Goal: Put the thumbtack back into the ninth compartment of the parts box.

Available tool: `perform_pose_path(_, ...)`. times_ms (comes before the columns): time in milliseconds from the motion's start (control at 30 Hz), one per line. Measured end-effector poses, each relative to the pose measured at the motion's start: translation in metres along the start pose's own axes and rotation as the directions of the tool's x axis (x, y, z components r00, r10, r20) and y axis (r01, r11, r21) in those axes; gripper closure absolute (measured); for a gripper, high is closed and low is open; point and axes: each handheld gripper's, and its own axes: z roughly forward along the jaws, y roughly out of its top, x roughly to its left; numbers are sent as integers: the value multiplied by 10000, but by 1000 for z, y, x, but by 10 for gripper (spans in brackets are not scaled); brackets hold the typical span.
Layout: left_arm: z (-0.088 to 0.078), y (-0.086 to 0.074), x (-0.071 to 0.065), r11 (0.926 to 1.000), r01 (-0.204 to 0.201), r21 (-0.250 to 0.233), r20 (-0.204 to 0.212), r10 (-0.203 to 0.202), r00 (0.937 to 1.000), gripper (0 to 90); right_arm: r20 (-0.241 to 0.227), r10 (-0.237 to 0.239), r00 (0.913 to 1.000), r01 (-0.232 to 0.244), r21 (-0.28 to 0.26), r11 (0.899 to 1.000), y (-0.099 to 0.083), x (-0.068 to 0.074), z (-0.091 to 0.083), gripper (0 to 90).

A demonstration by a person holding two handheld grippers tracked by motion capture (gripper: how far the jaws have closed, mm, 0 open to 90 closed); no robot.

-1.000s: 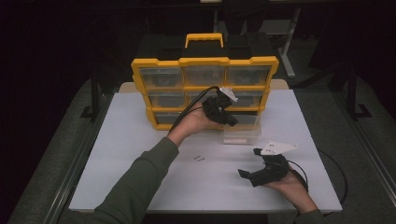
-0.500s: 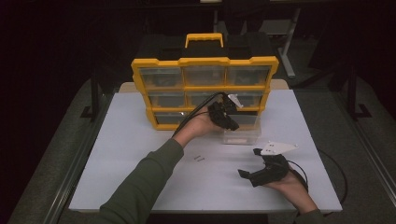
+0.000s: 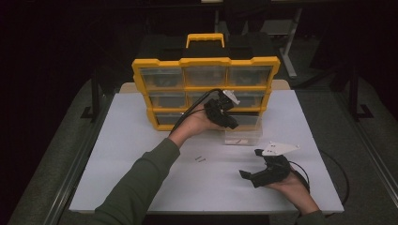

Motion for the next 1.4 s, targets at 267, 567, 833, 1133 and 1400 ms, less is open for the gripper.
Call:
perform_pose_path(267, -23, -9, 2, 9992, 263, -301, -49, -264, 9996, 728, 8, -2, 10000, 2, 10, 10000, 0, 0, 0, 0)
perform_pose_path(567, -38, -28, 0, 9980, 401, -494, -4, -402, 9992, 612, 27, -14, 10000, 14, 20, 10000, 0, 0, 0, 0)
perform_pose_path(833, -39, -47, -3, 9980, 494, -387, -38, -496, 9988, 483, 34, -16, 10000, 16, 27, 10000, 0, 1, 1, 0)
perform_pose_path(1133, -36, -66, -8, 9985, 463, -307, -278, -472, 9985, 387, 33, -21, 10000, 21, 31, 10000, 0, 1, 1, 0)
perform_pose_path(1400, -30, -84, -11, 9984, 499, -270, -333, -507, 9982, 320, 39, -15, 10000, 15, 37, 10000, 0, 1, 1, 0)
